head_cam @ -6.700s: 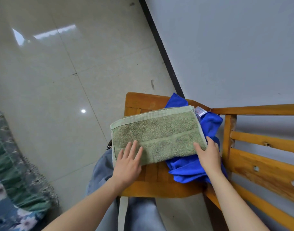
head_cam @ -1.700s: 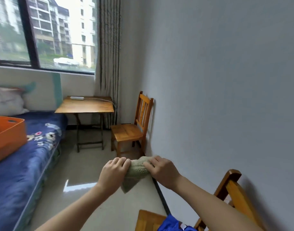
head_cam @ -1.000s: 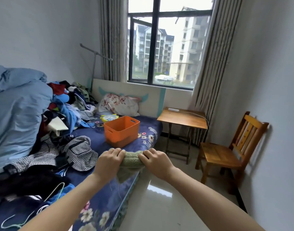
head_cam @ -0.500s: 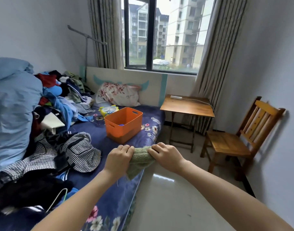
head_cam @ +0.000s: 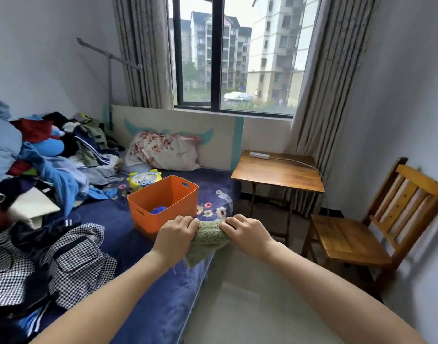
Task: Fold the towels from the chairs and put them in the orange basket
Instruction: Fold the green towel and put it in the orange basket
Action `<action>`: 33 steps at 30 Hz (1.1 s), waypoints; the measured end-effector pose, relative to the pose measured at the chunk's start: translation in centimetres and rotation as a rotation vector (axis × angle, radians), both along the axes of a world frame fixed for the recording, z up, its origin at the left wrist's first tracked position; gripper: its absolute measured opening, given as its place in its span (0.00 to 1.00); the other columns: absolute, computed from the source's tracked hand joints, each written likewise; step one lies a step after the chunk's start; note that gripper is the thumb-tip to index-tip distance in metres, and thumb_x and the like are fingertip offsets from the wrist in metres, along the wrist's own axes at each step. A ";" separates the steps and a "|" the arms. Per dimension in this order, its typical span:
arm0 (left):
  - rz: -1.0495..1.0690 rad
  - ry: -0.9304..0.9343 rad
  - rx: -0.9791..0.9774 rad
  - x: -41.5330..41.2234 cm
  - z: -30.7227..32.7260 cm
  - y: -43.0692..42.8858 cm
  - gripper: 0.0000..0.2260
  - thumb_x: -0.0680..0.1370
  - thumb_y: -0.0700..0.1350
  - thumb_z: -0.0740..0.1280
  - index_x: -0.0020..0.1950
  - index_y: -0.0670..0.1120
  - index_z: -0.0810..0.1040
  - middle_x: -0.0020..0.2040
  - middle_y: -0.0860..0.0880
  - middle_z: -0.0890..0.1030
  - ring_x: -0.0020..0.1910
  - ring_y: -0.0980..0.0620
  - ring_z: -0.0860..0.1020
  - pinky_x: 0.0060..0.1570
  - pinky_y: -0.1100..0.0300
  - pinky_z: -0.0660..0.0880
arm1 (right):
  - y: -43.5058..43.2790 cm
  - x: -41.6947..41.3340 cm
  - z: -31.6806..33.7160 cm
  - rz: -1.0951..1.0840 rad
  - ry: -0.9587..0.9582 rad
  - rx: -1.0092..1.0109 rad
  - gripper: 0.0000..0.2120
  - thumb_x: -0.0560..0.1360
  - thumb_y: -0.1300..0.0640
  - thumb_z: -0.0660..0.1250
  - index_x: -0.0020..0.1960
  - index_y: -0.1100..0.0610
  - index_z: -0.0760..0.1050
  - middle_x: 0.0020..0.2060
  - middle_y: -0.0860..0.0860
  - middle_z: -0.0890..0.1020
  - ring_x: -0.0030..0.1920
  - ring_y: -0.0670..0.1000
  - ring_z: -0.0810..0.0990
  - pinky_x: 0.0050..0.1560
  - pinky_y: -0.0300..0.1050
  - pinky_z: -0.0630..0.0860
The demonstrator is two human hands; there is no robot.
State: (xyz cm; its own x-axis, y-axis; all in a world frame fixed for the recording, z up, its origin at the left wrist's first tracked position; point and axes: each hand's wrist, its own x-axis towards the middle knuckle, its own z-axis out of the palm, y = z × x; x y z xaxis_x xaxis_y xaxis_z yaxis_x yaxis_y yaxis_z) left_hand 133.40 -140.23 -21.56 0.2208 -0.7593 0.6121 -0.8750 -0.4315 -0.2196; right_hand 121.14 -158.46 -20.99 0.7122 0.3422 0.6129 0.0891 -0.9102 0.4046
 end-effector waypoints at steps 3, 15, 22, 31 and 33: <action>0.042 0.011 0.015 1.9 -0.7 -2.8 0.13 0.65 0.39 0.59 0.42 0.43 0.81 0.34 0.49 0.81 0.30 0.49 0.79 0.24 0.61 0.74 | -3.4 2.7 -0.4 0.014 0.032 0.022 0.12 0.66 0.57 0.58 0.49 0.53 0.70 0.36 0.48 0.81 0.34 0.49 0.79 0.26 0.37 0.72; 0.131 0.122 0.011 17.1 -6.6 -10.8 0.13 0.66 0.40 0.58 0.43 0.43 0.81 0.34 0.49 0.81 0.30 0.49 0.79 0.24 0.60 0.75 | -12.9 20.2 -5.5 0.131 0.194 0.023 0.16 0.63 0.57 0.72 0.49 0.54 0.72 0.38 0.48 0.80 0.34 0.50 0.79 0.25 0.39 0.75; 0.158 0.206 -0.050 28.0 -8.0 -18.6 0.14 0.66 0.40 0.55 0.40 0.45 0.80 0.32 0.51 0.78 0.28 0.50 0.77 0.23 0.62 0.73 | -20.3 31.7 -4.7 0.100 0.223 -0.038 0.09 0.67 0.59 0.59 0.41 0.53 0.78 0.36 0.48 0.80 0.33 0.49 0.78 0.25 0.37 0.73; 0.146 0.372 0.064 34.2 -12.3 -26.6 0.13 0.63 0.39 0.61 0.46 0.48 0.70 0.33 0.53 0.79 0.29 0.52 0.78 0.23 0.65 0.73 | -28.2 37.8 -9.0 0.091 0.369 0.034 0.15 0.54 0.54 0.76 0.39 0.51 0.77 0.34 0.45 0.79 0.32 0.48 0.78 0.25 0.36 0.72; 0.171 0.413 0.096 35.2 -13.0 -28.6 0.13 0.62 0.39 0.62 0.45 0.48 0.72 0.33 0.53 0.79 0.28 0.52 0.77 0.23 0.66 0.72 | -30.7 39.4 -10.0 0.102 0.373 0.022 0.12 0.57 0.54 0.73 0.40 0.51 0.77 0.35 0.45 0.79 0.32 0.47 0.78 0.25 0.36 0.72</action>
State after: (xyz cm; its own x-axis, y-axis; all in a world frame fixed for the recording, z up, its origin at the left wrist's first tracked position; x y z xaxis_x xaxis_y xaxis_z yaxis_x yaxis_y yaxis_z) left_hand 168.58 -168.81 -34.52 0.5592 -0.7394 0.3749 -0.8153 -0.5724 0.0871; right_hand 160.53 -189.14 -30.97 0.8506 0.4123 0.3262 0.3170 -0.8972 0.3075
